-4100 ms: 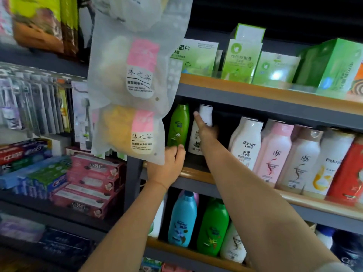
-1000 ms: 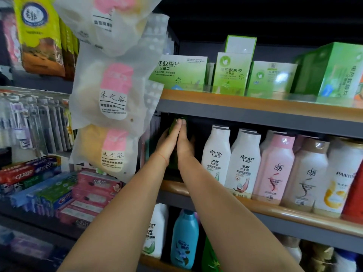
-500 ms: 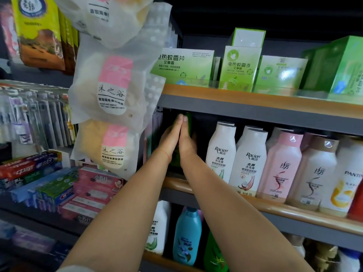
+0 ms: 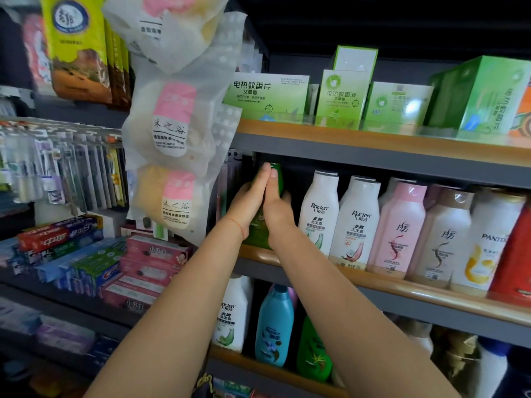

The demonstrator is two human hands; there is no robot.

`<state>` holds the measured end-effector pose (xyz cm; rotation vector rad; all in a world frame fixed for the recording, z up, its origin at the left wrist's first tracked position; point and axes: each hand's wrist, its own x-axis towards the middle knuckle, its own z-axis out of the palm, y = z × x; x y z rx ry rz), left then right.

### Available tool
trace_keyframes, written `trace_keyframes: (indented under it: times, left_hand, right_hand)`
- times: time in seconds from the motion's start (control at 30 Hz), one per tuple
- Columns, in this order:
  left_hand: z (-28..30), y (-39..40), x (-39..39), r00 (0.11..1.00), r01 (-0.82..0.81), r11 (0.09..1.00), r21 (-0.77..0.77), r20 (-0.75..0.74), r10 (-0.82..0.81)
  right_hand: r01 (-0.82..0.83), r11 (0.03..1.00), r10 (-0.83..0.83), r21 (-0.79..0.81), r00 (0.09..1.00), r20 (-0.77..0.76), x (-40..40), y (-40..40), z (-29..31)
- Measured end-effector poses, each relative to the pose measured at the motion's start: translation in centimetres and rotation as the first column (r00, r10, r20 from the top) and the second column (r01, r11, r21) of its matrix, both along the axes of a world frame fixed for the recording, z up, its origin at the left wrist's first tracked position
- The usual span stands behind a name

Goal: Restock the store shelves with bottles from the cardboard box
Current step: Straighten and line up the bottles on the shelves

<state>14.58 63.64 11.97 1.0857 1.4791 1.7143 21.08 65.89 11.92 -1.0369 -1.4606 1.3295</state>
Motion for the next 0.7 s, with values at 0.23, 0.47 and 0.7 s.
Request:
trace_keyframes:
  times: [0.23, 0.47, 0.7]
  left_hand:
    - [-0.5, -1.8, 1.1, 0.998, 0.063, 0.997, 0.047, -0.008, -0.062]
    - [-0.8, -1.7, 1.7, 0.995, 0.097, 0.994, 0.040, 0.005, -0.098]
    - [-0.8, -1.8, 1.7, 0.985, 0.169, 0.983, 0.065, 0.017, -0.171]
  right_hand:
    - [-0.003, 0.999, 0.002, 0.042, 1.000, 0.016, 1.7, -1.7, 0.1]
    - [0.007, 0.998, -0.008, 0.063, 1.000, 0.009, 2.4, -2.4, 0.5]
    - [0.126, 0.979, -0.130, 0.158, 0.991, 0.010, 2.1, -3.9, -0.9]
